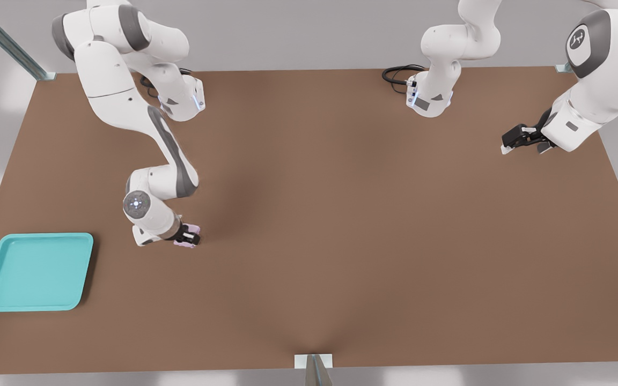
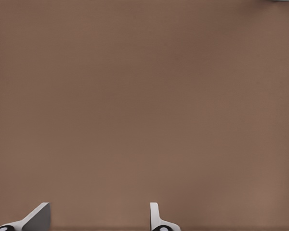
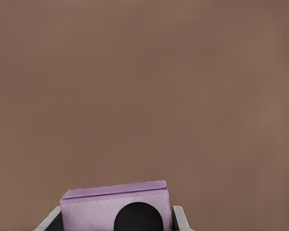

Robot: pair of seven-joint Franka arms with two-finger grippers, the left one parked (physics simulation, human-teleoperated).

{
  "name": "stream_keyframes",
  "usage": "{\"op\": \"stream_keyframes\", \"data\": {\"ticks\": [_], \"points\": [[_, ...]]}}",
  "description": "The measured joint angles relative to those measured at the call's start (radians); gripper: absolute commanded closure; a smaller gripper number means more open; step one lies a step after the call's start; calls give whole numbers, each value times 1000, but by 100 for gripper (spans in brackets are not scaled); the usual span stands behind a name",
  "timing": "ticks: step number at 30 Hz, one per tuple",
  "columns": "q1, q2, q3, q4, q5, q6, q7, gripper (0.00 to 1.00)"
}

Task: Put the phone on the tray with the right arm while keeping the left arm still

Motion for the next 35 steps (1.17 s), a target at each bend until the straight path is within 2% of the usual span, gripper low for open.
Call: {"op": "stream_keyframes", "data": {"ticks": [5, 9, 11, 13, 14, 17, 19, 21, 24, 26, 28, 30, 35], "points": [[-282, 12, -7, 75, -1, -57, -151, 24], [-484, 149, -11, 320, -2, -131, -322, 24], [-538, 229, -13, 431, -1, -160, -413, 23], [-566, 310, -15, 522, -2, -181, -499, 18], [-573, 341, -15, 545, -3, -189, -539, 0], [-579, 370, -14, 564, -5, -207, -645, 0], [-575, 299, -5, 568, -7, -235, -705, 0], [-535, 147, 16, 572, -12, -298, -752, 0], [-310, -75, 26, 629, -52, -449, -767, 0], [-157, -257, 25, 556, -70, -550, -741, 0], [-17, -297, -25, 584, -80, -649, -705, 0], [57, -319, -75, 580, -78, -728, -673, 0], [60, -350, -151, 535, -45, -833, -610, 0]]}}
